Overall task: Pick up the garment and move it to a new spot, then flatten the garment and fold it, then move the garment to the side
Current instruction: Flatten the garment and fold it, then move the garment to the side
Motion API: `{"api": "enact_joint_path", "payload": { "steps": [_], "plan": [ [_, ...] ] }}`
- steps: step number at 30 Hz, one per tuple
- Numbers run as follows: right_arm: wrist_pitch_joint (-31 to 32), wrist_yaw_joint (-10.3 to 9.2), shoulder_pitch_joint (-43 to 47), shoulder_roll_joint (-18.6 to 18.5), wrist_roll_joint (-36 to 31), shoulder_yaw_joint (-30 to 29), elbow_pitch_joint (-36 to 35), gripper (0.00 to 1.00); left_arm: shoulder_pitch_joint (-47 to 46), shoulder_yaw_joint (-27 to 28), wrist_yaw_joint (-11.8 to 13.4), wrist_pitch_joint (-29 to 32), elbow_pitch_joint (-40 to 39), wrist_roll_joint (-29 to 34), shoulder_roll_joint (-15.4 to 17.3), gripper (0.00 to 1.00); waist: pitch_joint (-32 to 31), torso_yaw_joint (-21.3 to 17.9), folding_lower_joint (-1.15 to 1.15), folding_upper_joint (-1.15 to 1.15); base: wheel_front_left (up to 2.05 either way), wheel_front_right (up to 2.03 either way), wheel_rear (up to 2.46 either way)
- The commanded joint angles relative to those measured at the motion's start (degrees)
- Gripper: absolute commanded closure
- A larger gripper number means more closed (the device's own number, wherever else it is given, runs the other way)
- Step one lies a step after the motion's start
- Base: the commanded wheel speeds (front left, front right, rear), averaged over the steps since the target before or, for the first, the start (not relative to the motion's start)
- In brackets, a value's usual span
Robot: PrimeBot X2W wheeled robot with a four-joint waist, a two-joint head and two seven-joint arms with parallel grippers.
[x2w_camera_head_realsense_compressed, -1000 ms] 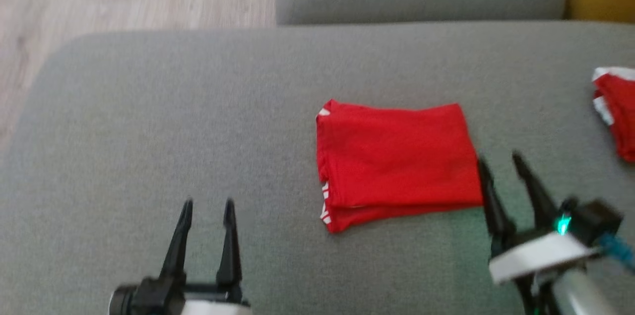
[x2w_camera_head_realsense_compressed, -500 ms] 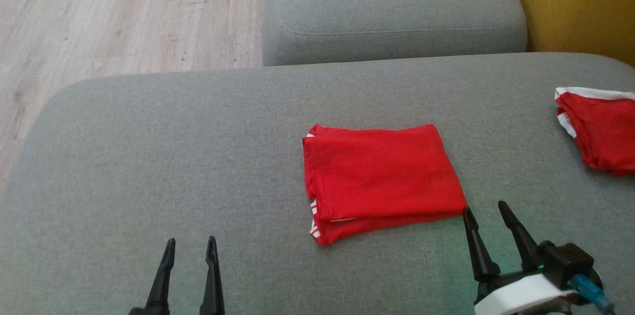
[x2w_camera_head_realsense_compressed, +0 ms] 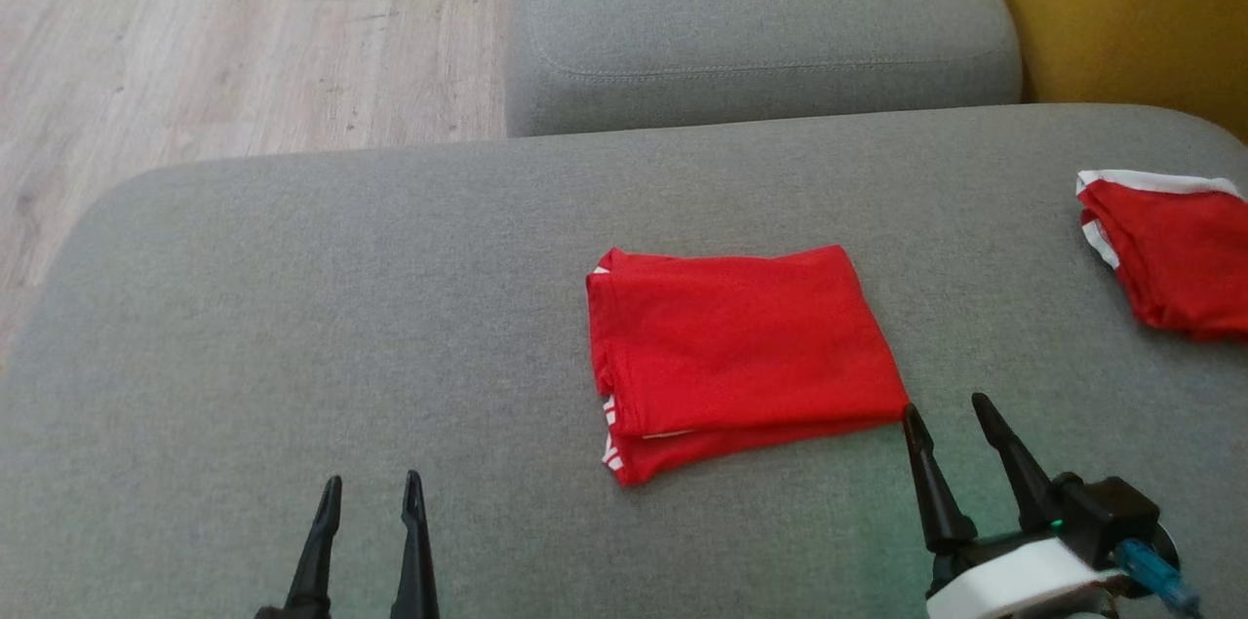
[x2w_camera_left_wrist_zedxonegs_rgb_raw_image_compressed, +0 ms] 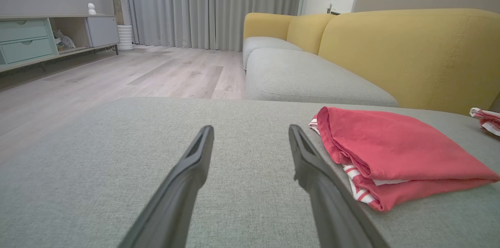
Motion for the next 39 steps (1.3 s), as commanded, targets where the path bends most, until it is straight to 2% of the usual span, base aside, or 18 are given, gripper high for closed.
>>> {"api": "enact_joint_path", "payload": {
  "steps": [1,14,18,20,29,33,39],
  "plan": [
    [-0.78,-0.04,-1.86,-0.35,-0.60,1.18,-1.72,0.00,-2.07,2.24,0.38,-0.30,-1.85,0.33,-0.26,0.00,0.00,-0.13,0.00,0.00,0.00,0.00,0.00],
    [-0.78,-0.04,-3.63,-0.38,-0.79,-0.10,-0.42,0.00,-3.39,1.72,0.78,-0.30,-2.77,1.38,-0.26,0.00,2.65,0.03,0.00,0.00,0.00,0.00,0.00],
    [-0.79,-0.04,-6.15,-1.37,0.32,0.76,2.90,0.00,-4.60,0.69,1.29,-0.30,-3.74,2.13,-0.26,0.00,4.81,0.76,0.00,0.00,0.00,0.00,0.00],
    [-0.44,-0.04,-9.85,-2.74,2.40,1.49,7.16,0.00,-6.00,-0.18,1.59,-0.30,-4.94,2.01,-0.26,0.00,7.40,1.29,0.00,0.00,0.00,0.00,0.00],
    [7.95,-0.04,-24.23,-7.34,7.92,0.63,18.04,0.00,-10.73,-3.33,2.34,-0.30,-6.38,1.67,-0.26,0.00,14.39,3.77,0.00,0.00,0.00,0.00,0.00],
    [13.38,-0.04,-28.37,-8.42,10.53,2.47,22.47,0.00,-12.45,-4.36,2.70,-0.30,-6.24,1.53,-0.26,0.00,16.61,4.83,0.00,0.00,0.00,0.00,0.00],
    [17.29,-0.04,-29.64,-8.77,15.36,6.15,23.37,0.01,-14.00,-5.04,3.74,-0.30,-6.24,0.72,-0.26,0.00,18.84,5.33,0.00,0.00,0.00,0.00,0.00]
  ]
}}
